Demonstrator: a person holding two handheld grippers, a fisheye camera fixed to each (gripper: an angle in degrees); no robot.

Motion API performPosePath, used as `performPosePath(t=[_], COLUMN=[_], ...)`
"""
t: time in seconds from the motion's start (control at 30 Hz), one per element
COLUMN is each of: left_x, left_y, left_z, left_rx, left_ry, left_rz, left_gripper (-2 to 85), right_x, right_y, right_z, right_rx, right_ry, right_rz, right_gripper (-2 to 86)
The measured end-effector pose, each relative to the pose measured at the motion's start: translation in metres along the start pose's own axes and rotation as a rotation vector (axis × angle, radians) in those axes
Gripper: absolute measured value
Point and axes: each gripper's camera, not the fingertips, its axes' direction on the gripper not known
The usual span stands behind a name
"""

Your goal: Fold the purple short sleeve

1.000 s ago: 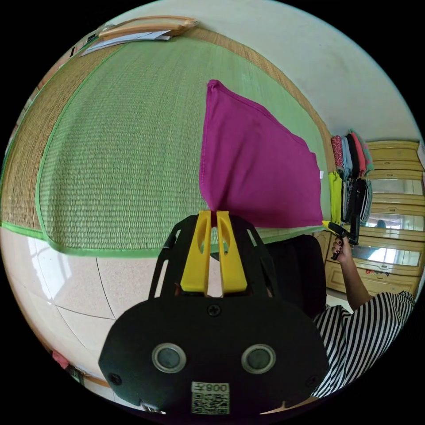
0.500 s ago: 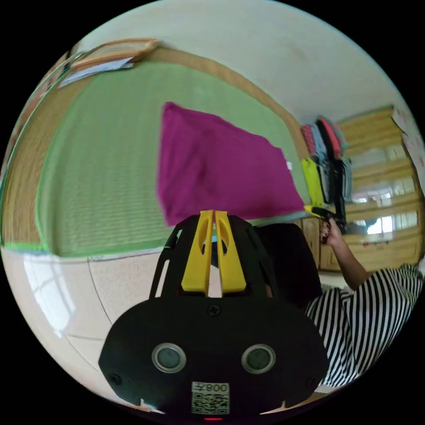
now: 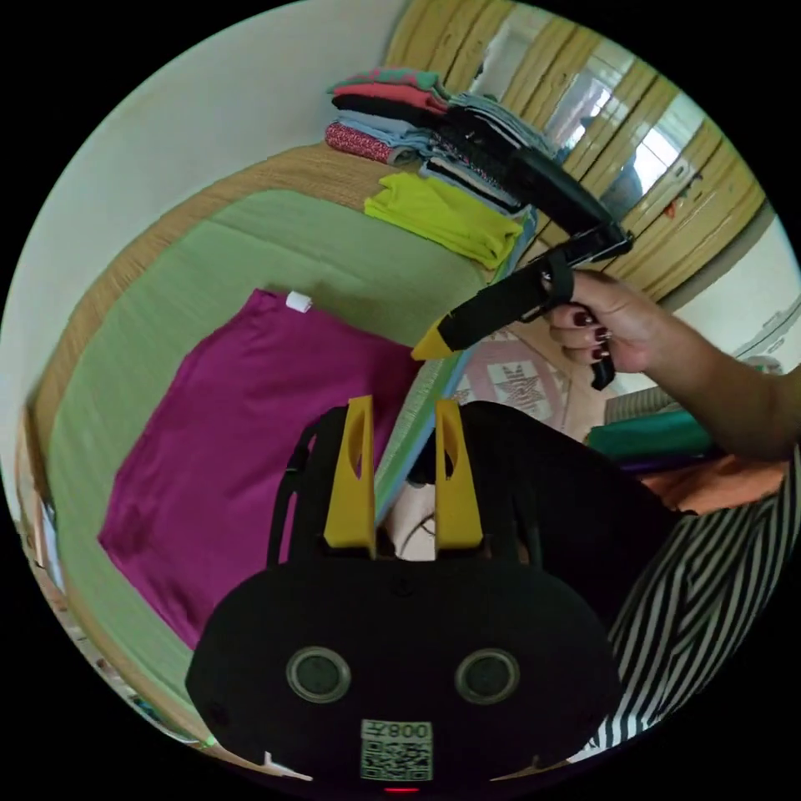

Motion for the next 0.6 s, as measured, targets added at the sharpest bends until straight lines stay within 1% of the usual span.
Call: performPosePath(t=[0.07, 0.13, 0.23, 0.33, 0.4, 0.5, 0.6], left_x=[0.016, 0.032, 0.04, 0.032, 0.022, 0.012, 0.012], left_y=[-0.017, -0.033, -0.04, -0.037, -0.033, -0.029, -0.031], left_z=[0.007, 0.018, 0.022, 0.013, 0.007, -0.001, 0.0], left_rx=[-0.034, -0.079, -0.092, -0.056, -0.03, 0.003, 0.001], left_ry=[-0.089, -0.195, -0.244, -0.187, -0.141, -0.08, -0.058], left_rz=[0.03, 0.064, 0.06, -0.018, -0.08, -0.145, -0.154], left_gripper=[9.2, 6.2, 3.4, 2.5, 2.2, 2.1, 2.0], right_x=[0.0, 0.001, 0.004, 0.012, 0.03, 0.058, 0.083], right_y=[-0.004, -0.008, -0.015, -0.022, -0.03, -0.052, -0.083], right_z=[0.0, 0.001, 0.003, -0.004, -0.012, -0.011, -0.001], right_rx=[-0.003, -0.007, -0.021, 0.006, 0.047, 0.066, 0.08], right_ry=[-0.007, -0.015, -0.007, 0.011, 0.097, 0.083, 0.08], right_rz=[-0.008, -0.015, -0.03, -0.036, 0.011, 0.057, 0.105], right_gripper=[0.5, 0.5, 0.6, 1.3, 3.0, 7.5, 10.1])
